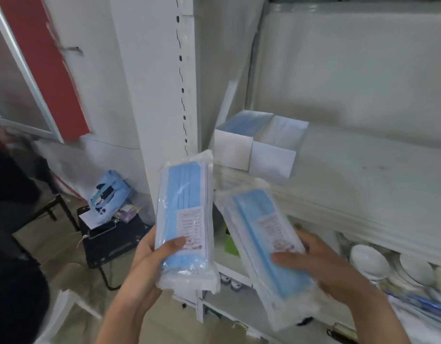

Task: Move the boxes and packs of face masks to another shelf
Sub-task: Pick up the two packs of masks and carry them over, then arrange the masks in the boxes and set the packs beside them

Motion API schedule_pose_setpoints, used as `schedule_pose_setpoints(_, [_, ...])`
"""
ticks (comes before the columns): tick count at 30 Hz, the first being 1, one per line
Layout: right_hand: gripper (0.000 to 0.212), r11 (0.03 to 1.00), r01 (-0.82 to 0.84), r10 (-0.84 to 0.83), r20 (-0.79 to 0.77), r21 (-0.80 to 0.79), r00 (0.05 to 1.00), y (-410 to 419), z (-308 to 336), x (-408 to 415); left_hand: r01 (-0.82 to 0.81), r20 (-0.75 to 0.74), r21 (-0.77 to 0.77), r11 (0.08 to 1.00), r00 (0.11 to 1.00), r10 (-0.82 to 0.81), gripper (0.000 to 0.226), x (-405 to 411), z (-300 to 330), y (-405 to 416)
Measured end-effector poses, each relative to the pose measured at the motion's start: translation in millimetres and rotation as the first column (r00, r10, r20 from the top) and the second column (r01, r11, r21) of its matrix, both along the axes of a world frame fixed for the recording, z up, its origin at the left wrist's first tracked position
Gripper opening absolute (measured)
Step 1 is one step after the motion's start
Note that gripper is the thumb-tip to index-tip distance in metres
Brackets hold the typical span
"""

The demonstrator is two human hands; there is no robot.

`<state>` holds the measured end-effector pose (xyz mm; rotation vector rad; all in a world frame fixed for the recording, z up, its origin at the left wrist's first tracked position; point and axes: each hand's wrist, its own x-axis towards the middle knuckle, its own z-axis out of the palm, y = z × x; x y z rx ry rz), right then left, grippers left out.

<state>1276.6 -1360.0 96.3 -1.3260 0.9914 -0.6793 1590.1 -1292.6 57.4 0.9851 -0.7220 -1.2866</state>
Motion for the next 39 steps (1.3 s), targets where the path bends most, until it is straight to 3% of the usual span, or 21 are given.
schedule_pose_setpoints(3, [0.068, 0.976, 0.216, -0.214, 0.121, -0.009, 0.969, -2, 19, -31, 0.098, 0.047, -0.048, 0.994, 0.994, -0.096, 0.072, 6, 16, -28])
schedule_pose_setpoints(5, [0.054, 0.924, 0.378, -0.367, 0.152, -0.053, 0.918, -10, 38, -47, 0.153, 0.068, -0.073, 0.986, 0.987, -0.148, 0.070, 0, 28, -45])
schedule_pose_setpoints(8, [0.032, 0.785, 0.549, -0.588, -0.066, -0.286, 0.806, -42, 58, -56, 0.252, 0.118, -0.086, 0.964, 0.963, -0.242, 0.062, -18, 41, -67])
schedule_pose_setpoints(11, [0.043, 0.748, 0.509, -0.652, -0.330, -0.426, 0.682, -83, 67, -52, 0.330, 0.146, -0.068, 0.942, 0.937, -0.318, 0.052, -41, 54, -85])
schedule_pose_setpoints(14, [0.057, 0.763, 0.471, -0.646, -0.498, -0.442, 0.579, -114, 63, -43, 0.401, 0.179, -0.054, 0.915, 0.905, -0.386, 0.046, -73, 62, -99])
schedule_pose_setpoints(18, [0.022, 0.734, 0.388, -0.679, -0.609, -0.558, 0.411, -132, 52, -52, 0.493, 0.247, -0.006, 0.870, 0.844, -0.477, 0.040, -127, 63, -109])
schedule_pose_setpoints(19, [0.021, 0.723, 0.389, -0.691, -0.592, -0.571, 0.416, -133, 51, -60, 0.502, 0.247, 0.003, 0.865, 0.838, -0.487, 0.039, -140, 64, -112])
schedule_pose_setpoints(22, [0.066, 0.629, 0.477, -0.776, -0.458, -0.613, 0.434, -128, 58, -79, 0.471, 0.259, 0.021, 0.882, 0.849, -0.460, 0.041, -169, 68, -129])
schedule_pose_setpoints(24, [0.079, 0.566, 0.569, -0.816, -0.309, -0.596, 0.488, -124, 62, -90, 0.471, 0.258, 0.023, 0.882, 0.849, -0.461, 0.046, -184, 72, -142])
schedule_pose_setpoints(25, [0.085, 0.576, 0.625, -0.799, -0.206, -0.527, 0.564, -124, 64, -94, 0.472, 0.257, 0.025, 0.881, 0.849, -0.462, 0.048, -191, 75, -147])
schedule_pose_setpoints(27, [0.096, 0.703, 0.619, -0.680, -0.076, -0.349, 0.729, -121, 66, -103, 0.456, 0.262, 0.022, 0.890, 0.856, -0.446, 0.048, -203, 79, -155])
schedule_pose_setpoints(29, [0.083, 0.805, 0.514, -0.550, -0.046, -0.296, 0.834, -119, 64, -108, 0.472, 0.277, 0.015, 0.881, 0.845, -0.458, 0.047, -214, 82, -161])
schedule_pose_setpoints(31, [0.063, 0.841, 0.473, -0.490, 0.001, -0.263, 0.872, -121, 59, -109, 0.501, 0.266, 0.023, 0.865, 0.831, -0.489, 0.045, -221, 86, -166])
schedule_pose_setpoints(34, [0.053, 0.813, 0.550, -0.559, 0.009, -0.188, 0.829, -134, 49, -111, 0.510, 0.253, 0.024, 0.860, 0.829, -0.499, 0.028, -213, 96, -169])
schedule_pose_setpoints(36, [0.047, 0.784, 0.600, -0.609, -0.011, -0.159, 0.793, -141, 48, -109, 0.535, 0.303, 0.018, 0.845, 0.802, -0.514, 0.037, -194, 103, -164])
schedule_pose_setpoints(38, [0.042, 0.747, 0.653, -0.659, -0.008, -0.126, 0.752, -146, 47, -106, 0.551, 0.486, 0.038, 0.834, 0.719, -0.497, 0.061, -167, 113, -159])
schedule_pose_setpoints(39, [0.042, 0.725, 0.673, -0.684, -0.037, -0.147, 0.728, -149, 47, -102, 0.548, 0.598, 0.010, 0.836, 0.667, -0.444, 0.062, -152, 121, -158])
